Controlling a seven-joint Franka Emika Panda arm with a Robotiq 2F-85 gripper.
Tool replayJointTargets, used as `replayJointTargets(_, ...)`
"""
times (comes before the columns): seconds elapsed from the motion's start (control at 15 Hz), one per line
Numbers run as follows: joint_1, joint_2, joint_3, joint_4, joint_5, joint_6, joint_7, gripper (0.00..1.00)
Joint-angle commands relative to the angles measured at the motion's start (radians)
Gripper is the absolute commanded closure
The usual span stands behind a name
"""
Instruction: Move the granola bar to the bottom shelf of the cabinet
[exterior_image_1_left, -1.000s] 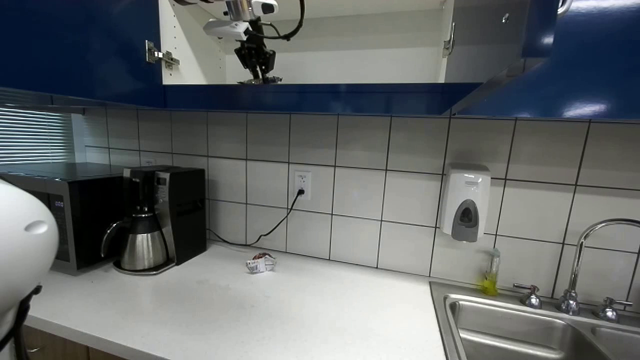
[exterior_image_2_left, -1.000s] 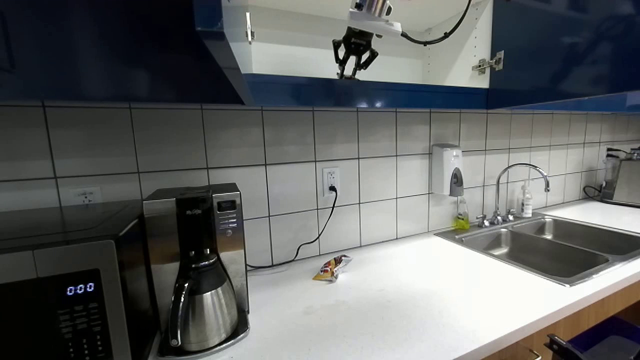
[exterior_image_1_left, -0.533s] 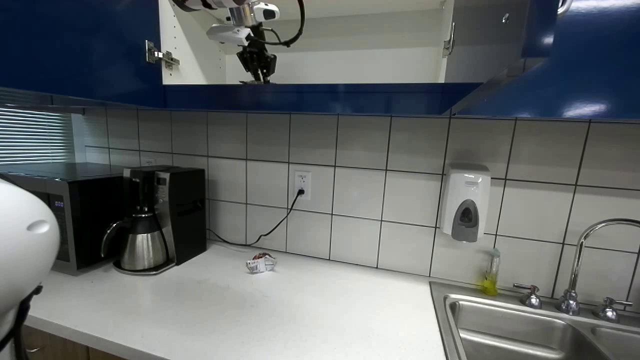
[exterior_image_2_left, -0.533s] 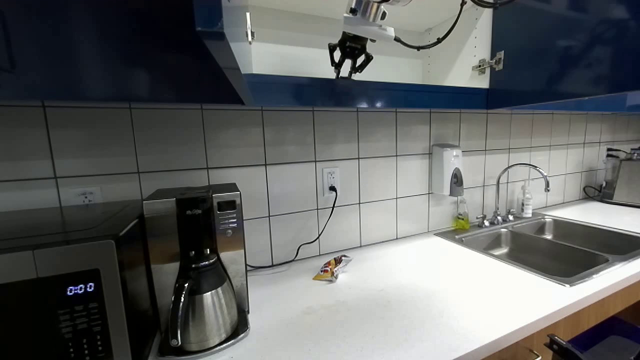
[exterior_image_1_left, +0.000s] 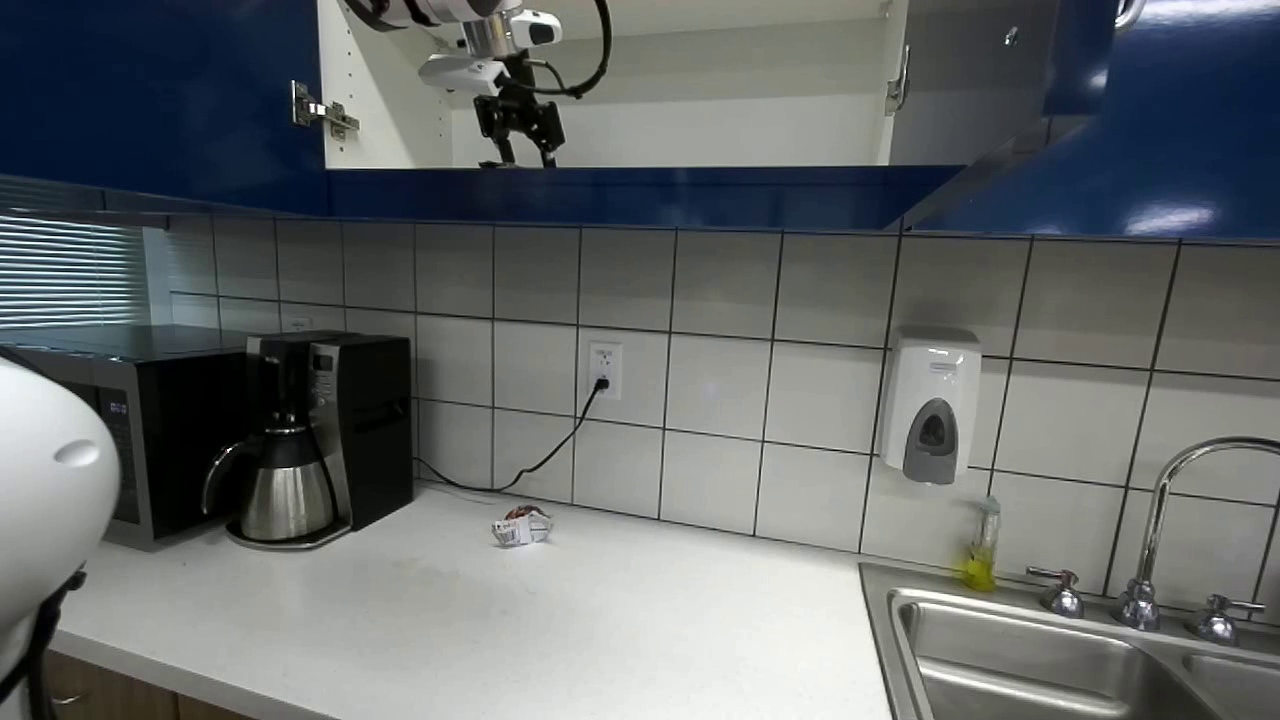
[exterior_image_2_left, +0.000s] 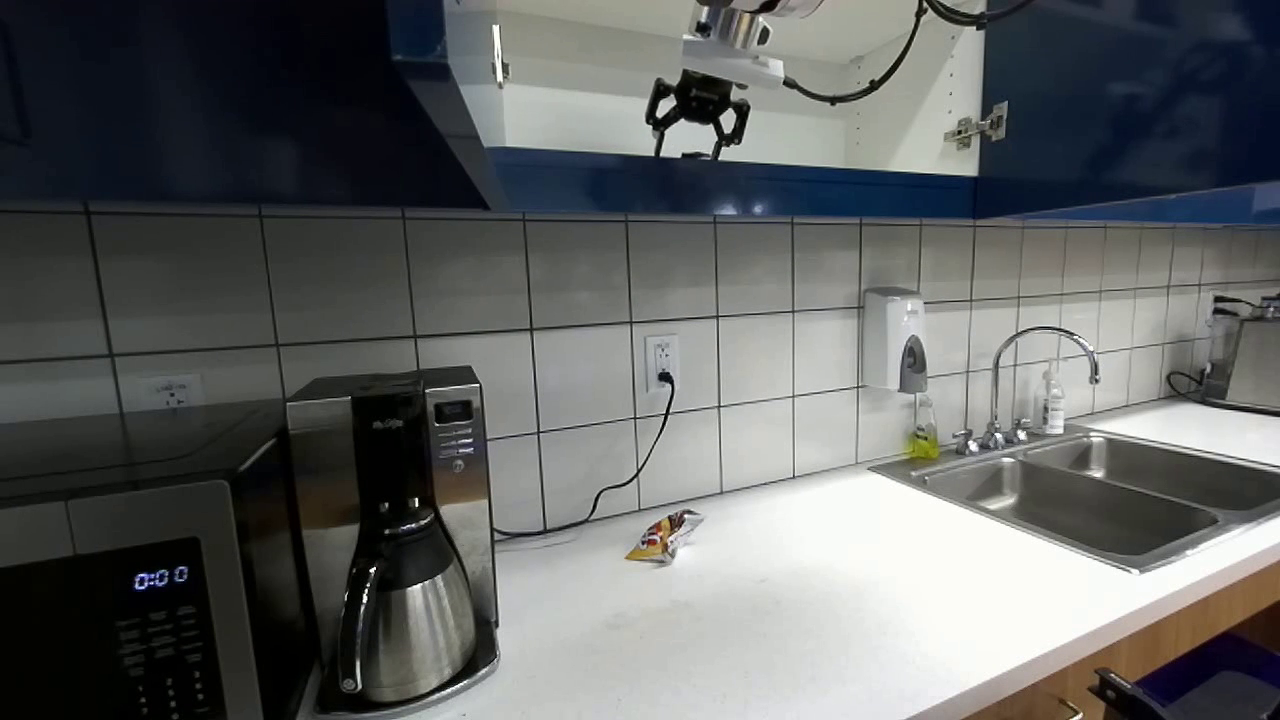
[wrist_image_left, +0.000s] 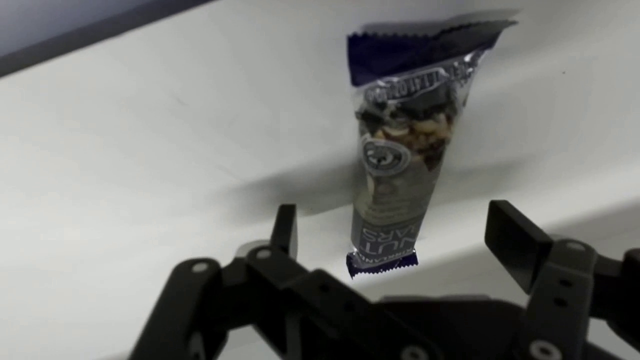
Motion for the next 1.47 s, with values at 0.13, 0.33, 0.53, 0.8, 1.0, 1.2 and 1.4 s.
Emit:
replayJointTargets(0.13, 0.004, 0.005, -0.002, 0.03, -0.027, -0.012, 0.029, 0.0)
replayJointTargets(0.33, 0.002, -0.007, -0.002, 0.019, -0.027, -0.007, 0.023, 0.0)
replayJointTargets(0.53, 0.003, -0.026, -0.002, 0.001, -0.032, 0.001, 0.022, 0.0)
replayJointTargets(0.8, 0.002, -0.055, -0.001, -0.017, -0.03, 0.0, 0.013, 0.0)
replayJointTargets(1.0, 0.001, -0.088, -0.001, -0.044, -0.028, -0.001, -0.002, 0.0)
replayJointTargets(1.2, -0.003, -0.127, -0.003, -0.081, -0.023, 0.0, -0.016, 0.0)
replayJointTargets(1.4, -0.005, -0.172, -0.007, -0.13, -0.025, 0.004, -0.02, 0.0)
